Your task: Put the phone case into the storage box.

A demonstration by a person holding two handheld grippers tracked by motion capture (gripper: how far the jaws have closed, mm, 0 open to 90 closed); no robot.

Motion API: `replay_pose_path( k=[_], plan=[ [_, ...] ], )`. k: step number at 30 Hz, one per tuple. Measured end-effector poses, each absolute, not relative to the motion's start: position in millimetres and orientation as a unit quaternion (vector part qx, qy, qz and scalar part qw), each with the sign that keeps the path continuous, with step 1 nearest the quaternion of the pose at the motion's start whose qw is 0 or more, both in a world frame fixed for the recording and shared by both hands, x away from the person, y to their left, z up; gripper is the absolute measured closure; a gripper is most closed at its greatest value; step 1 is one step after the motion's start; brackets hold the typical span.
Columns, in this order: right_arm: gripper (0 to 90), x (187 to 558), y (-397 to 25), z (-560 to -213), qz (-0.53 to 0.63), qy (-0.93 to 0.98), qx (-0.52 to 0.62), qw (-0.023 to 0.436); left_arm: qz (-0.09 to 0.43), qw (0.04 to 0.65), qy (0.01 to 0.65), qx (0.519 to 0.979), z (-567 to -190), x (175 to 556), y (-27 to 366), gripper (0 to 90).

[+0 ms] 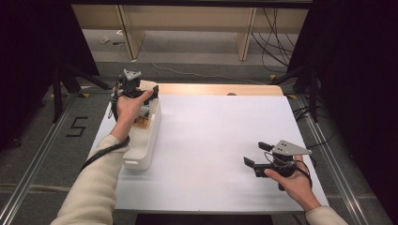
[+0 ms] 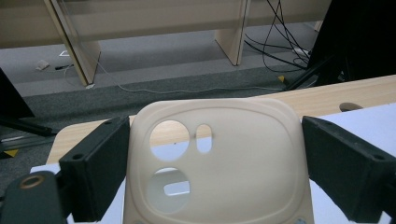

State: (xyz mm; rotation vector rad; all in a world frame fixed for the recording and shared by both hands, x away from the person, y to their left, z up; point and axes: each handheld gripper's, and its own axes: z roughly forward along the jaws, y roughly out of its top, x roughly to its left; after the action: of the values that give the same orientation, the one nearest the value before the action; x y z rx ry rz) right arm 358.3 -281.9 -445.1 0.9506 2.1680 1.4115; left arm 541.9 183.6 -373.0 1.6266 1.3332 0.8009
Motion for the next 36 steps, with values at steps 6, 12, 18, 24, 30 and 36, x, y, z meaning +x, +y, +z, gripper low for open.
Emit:
replay_pose_path(
  k=[6,12,18,24,30,36],
  plan=[
    [15.4,359,-282,-445,0.505,0.771,0.337,0.192,0.32,0.431,0.535,0.653,-372,545,184,10.7],
    [15.4,358,-282,-445,0.503,0.772,0.338,0.191,0.318,0.429,0.535,0.654,-373,548,182,10.7],
    [15.4,358,-281,-445,0.506,0.771,0.336,0.191,0.317,0.428,0.539,0.653,-374,550,183,10.7],
    [15.4,358,-281,-445,0.505,0.771,0.336,0.191,0.314,0.428,0.542,0.652,-375,552,184,10.8],
    [15.4,358,-281,-445,0.505,0.772,0.335,0.191,0.313,0.428,0.543,0.651,-375,554,184,10.7],
    [15.4,358,-281,-445,0.506,0.771,0.336,0.191,0.312,0.427,0.543,0.652,-376,556,183,10.7]
  ],
)
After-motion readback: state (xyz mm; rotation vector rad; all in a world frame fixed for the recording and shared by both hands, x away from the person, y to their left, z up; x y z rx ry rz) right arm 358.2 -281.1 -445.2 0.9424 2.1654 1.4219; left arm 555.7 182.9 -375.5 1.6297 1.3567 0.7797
